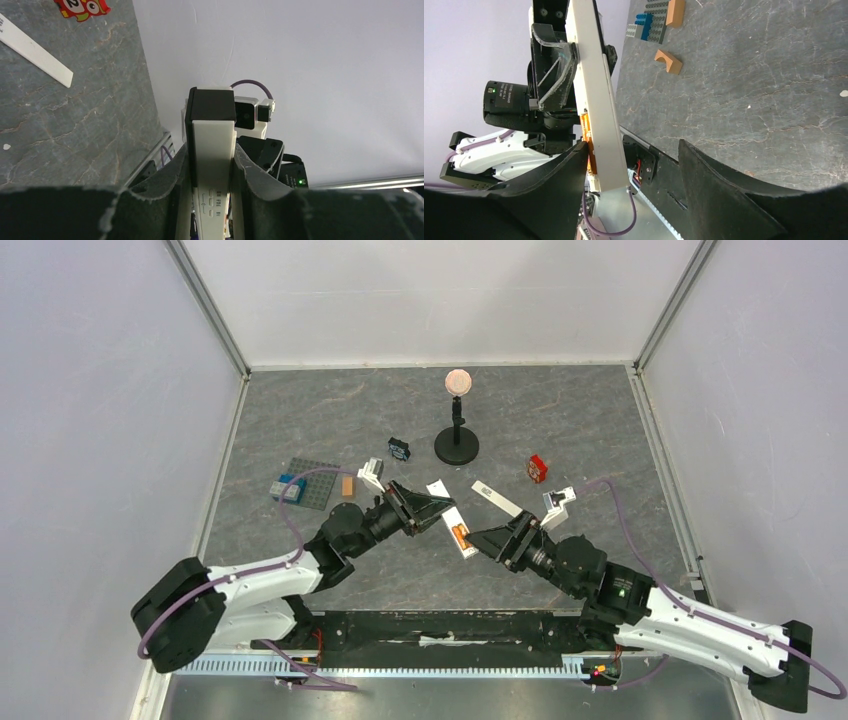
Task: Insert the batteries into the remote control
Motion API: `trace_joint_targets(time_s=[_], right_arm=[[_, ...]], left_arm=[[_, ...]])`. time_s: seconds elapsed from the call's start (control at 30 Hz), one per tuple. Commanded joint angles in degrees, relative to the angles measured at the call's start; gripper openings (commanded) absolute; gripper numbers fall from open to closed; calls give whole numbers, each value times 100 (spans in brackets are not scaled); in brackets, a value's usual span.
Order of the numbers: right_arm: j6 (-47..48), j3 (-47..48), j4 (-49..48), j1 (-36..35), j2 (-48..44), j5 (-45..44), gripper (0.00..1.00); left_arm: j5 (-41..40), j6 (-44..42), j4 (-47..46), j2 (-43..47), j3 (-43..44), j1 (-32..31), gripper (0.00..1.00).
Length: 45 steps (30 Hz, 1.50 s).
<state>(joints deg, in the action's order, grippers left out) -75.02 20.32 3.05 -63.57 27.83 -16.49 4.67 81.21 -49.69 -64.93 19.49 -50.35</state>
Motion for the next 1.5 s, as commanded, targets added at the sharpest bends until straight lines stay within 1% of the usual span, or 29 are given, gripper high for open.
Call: trace_joint_targets(time_s=[0.0, 0.23, 0.33, 0.5, 0.67, 0.83, 0.93, 1.03, 1.2, 1.33, 1.4, 1.47], right_arm=[[480, 399, 146, 7, -20, -74, 69], [1194, 678, 60, 3, 98, 157, 69], [1367, 726, 73, 3, 165, 218, 69], [1771, 844, 171, 3, 269, 221, 69], [2318, 1207, 432, 4, 793, 516, 70], [2837, 1525, 681, 4, 1446, 597, 73], [3233, 1972, 1092, 3, 2074, 524, 73], [3571, 2264, 1217, -4, 2579, 538, 73], [4004, 2518, 1218, -22, 3178, 652, 73], [4228, 2530, 1193, -32, 3550, 758, 73], [4297, 2506, 1131, -39, 3685, 771, 72], [4402, 2479, 1045, -52, 3783, 826, 68]], left_arm=[[122, -750, 472, 332, 376, -45, 2], [500, -1283, 843, 436, 607, -39, 2], [654, -1609, 1150, 504, 758, -32, 2], [503, -2177, 1868, 862, 841, -29, 2], [290, -2481, 2381, 1093, 828, -28, 2], [-213, -2325, 2574, 1175, 536, -28, 2], [-736, -2049, 2678, 1149, 330, -28, 2], [-985, -2013, 2881, 1105, 344, -30, 2], [-1095, -1978, 2957, 1012, 407, -10, 2], [-1096, -1905, 2965, 979, 400, 16, 2], [-1104, -1862, 2965, 968, 373, 25, 2], [-1112, -1813, 2968, 956, 337, 42, 2]])
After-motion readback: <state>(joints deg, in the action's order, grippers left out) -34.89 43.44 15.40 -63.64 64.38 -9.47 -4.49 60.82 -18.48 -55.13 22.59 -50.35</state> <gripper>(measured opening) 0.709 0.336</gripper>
